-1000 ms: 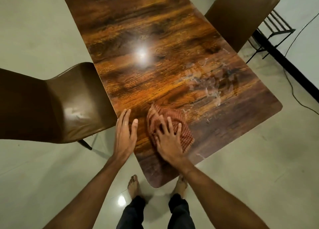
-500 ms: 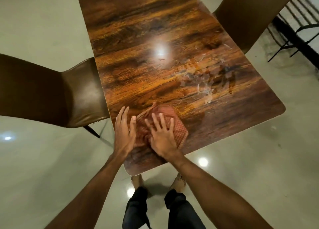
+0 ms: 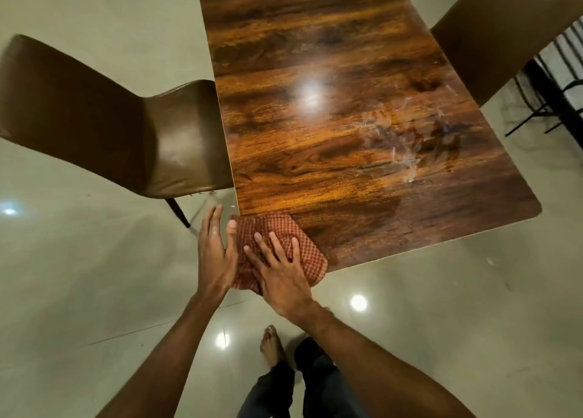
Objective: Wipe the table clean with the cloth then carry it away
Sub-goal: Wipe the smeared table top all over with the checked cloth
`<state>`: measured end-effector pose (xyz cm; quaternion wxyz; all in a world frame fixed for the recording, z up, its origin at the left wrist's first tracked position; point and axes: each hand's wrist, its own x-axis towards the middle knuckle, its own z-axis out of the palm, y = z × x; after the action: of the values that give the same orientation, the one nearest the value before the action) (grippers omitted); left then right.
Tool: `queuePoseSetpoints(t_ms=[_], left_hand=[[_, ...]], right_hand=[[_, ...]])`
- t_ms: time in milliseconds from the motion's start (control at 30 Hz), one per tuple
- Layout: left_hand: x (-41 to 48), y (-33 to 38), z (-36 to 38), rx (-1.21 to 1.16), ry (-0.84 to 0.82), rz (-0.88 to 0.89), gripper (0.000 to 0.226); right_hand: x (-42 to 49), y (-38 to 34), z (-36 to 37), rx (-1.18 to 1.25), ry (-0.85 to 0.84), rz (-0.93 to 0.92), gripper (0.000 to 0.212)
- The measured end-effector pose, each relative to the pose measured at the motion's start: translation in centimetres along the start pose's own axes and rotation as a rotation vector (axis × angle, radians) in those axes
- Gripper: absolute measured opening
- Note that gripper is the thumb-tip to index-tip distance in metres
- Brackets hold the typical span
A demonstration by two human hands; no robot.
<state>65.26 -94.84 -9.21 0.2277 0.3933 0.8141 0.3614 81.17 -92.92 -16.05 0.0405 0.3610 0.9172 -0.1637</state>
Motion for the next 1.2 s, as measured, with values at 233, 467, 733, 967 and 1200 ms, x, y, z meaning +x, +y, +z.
queuePoseSetpoints(t_ms=[233,467,733,967,1200], left_hand=[[-2.5,-0.9,-0.9,-0.054,-0.017,-0.036,0.065],[-4.1,-0.4,-0.4,-0.040,-0.068,-0.043,0.064],[-4.9,2.5,3.8,-0.069,-0.077,-0.029,0.061],[-4.8,10.6,12.5,0.009,-0.075,-0.019,0.061],[-3.6,18.2,21.2,0.029,-0.149,0.050,0.058]], right_hand=[[-4.9,6.0,-1.4,-0.050,-0.048,0.251,0.063],[-3.9,0.6,-0.2,-0.042,-0.049,0.061,0.068],[-7.5,15.3,-4.3,0.021,0.042,0.507,0.066],[-7.6,19.1,-4.6,0.047,0.043,0.177,0.067],[-10.5,36.9,-9.8,0.083,0.111,0.665,0.064]])
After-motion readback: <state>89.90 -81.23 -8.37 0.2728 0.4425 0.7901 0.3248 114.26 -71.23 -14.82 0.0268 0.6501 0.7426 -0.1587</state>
